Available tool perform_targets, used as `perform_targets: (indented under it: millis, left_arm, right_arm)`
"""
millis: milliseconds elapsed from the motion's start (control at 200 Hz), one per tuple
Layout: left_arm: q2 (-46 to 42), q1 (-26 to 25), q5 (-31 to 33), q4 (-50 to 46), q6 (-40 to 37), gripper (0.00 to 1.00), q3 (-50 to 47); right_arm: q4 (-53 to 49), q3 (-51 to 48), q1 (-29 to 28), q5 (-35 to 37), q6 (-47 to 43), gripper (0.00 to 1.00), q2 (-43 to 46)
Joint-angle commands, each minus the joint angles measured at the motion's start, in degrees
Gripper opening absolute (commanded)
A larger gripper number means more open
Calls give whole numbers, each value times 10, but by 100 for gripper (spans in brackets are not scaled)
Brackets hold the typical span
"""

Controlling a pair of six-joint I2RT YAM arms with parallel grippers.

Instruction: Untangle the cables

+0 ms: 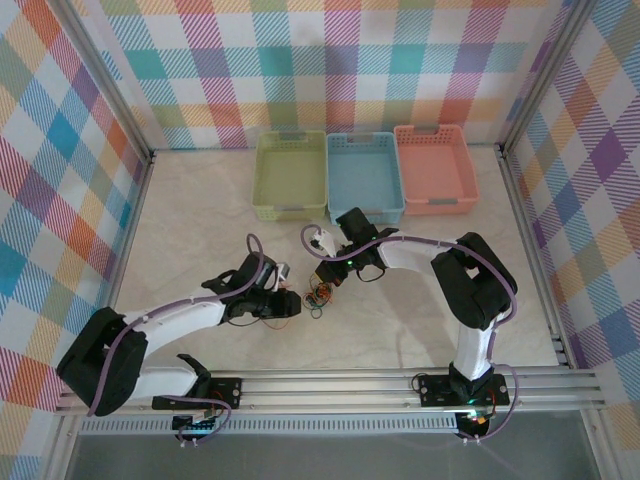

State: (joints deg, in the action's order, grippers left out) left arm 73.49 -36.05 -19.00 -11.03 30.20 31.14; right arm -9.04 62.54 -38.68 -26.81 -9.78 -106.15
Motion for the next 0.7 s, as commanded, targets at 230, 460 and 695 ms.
perform_targets:
  millis: [230,460,695]
  left_arm:
    - [64,-4,-12,-11,-13,31,56]
    - [96,-9,-32,5,-13,26,71]
    - [61,-9,-11,22,-13,0,63]
  right_arm:
    - [-4,4,1,-4,5,0,-2]
    - [-4,4,1,-3,4,0,-1]
    - [1,0,1,5,4,0,5]
